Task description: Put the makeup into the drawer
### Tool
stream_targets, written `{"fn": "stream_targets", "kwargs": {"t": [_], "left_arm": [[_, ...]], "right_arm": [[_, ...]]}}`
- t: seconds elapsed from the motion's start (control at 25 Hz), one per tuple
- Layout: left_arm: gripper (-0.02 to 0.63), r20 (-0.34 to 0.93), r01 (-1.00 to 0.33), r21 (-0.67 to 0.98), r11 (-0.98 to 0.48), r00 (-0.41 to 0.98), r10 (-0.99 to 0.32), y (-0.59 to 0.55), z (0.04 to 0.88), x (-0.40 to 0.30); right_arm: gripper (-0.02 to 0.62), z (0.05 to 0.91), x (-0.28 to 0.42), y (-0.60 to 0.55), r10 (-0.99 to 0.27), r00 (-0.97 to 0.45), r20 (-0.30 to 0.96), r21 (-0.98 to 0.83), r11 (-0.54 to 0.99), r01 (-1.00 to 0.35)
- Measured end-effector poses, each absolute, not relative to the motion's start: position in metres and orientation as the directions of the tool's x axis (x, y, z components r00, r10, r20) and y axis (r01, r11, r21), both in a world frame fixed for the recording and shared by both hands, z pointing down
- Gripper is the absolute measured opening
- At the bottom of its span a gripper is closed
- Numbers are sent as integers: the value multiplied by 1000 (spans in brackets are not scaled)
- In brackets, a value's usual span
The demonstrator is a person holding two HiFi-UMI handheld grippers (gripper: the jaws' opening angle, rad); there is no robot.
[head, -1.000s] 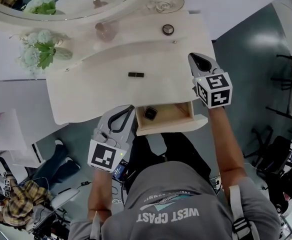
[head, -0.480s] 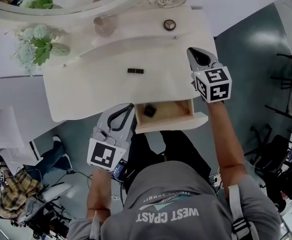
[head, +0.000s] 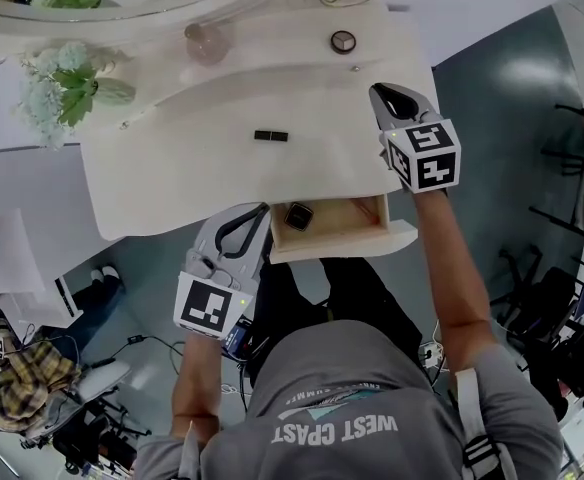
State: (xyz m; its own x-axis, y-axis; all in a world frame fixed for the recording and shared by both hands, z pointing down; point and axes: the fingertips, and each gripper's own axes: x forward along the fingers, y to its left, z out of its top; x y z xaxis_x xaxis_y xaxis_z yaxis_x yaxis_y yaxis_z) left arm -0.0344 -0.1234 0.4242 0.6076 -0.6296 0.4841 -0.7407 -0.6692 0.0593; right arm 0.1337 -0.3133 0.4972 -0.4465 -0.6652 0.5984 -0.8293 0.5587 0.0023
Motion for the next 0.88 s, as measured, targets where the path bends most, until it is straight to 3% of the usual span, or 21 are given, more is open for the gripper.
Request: {"fn": "stream_targets", "kwargs": {"t": [0.88], "left_arm": [[2,498,-741,91,-665,612,-614,-132,446,-41]], "right_arm": [[67,528,116,-336,-637,-451,626,0,578,-816]]}}
